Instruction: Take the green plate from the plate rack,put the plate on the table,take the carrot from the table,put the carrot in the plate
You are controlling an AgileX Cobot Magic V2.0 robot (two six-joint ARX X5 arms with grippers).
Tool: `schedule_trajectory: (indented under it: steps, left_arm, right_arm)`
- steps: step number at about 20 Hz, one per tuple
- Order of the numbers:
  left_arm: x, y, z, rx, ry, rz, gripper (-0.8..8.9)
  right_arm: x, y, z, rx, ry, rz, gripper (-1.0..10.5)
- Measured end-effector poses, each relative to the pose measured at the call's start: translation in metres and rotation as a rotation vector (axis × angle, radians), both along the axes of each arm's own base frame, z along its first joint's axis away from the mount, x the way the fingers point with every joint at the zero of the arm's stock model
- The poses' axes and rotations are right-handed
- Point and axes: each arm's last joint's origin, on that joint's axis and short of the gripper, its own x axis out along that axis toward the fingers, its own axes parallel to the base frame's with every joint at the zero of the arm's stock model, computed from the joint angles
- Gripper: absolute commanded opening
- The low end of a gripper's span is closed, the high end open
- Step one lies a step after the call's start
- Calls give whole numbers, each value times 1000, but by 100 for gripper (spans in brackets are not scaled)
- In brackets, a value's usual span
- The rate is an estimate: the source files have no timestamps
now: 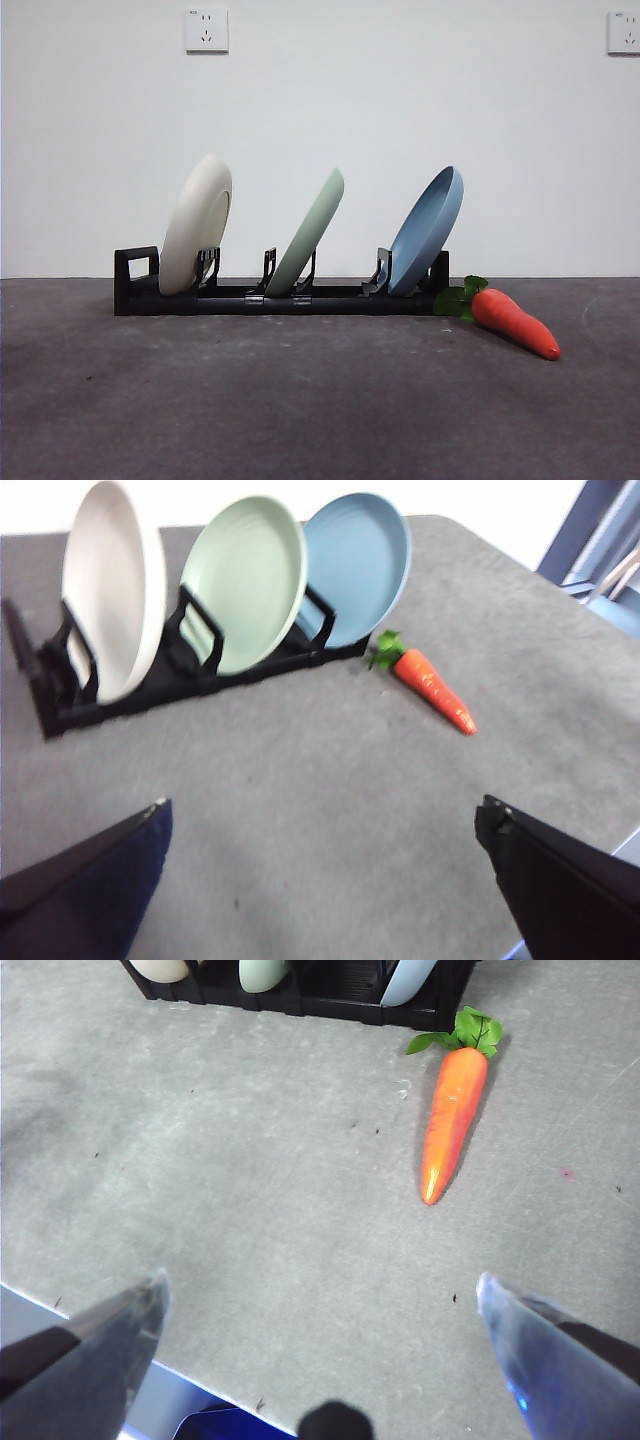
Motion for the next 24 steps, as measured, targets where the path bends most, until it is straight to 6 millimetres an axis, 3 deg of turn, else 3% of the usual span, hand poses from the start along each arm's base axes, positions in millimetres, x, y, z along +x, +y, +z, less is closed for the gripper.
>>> schedule_trajectory:
  steps: [5, 10, 14, 17, 20, 24]
  left_arm:
    - [34, -13, 42, -1, -102, -91, 632]
    - [102, -59, 60, 53, -148, -116, 628]
    - [162, -112, 46, 68, -191, -146, 628]
    - [209, -145, 24, 100, -132, -158, 628]
    - [254, -171, -8, 139, -59, -154, 628]
    - [293, -195, -39, 168, -38, -128, 628]
  right_arm:
    - [0, 0, 0, 2, 1, -2, 661]
    - [0, 0, 0, 4, 3, -4, 661]
    - [0, 0, 0, 4, 3, -4, 661]
    - [0, 0, 0, 4, 3, -4, 661]
    - [0, 0, 0, 4, 3, -4, 660]
    - [0, 0, 0, 4, 3, -4, 660]
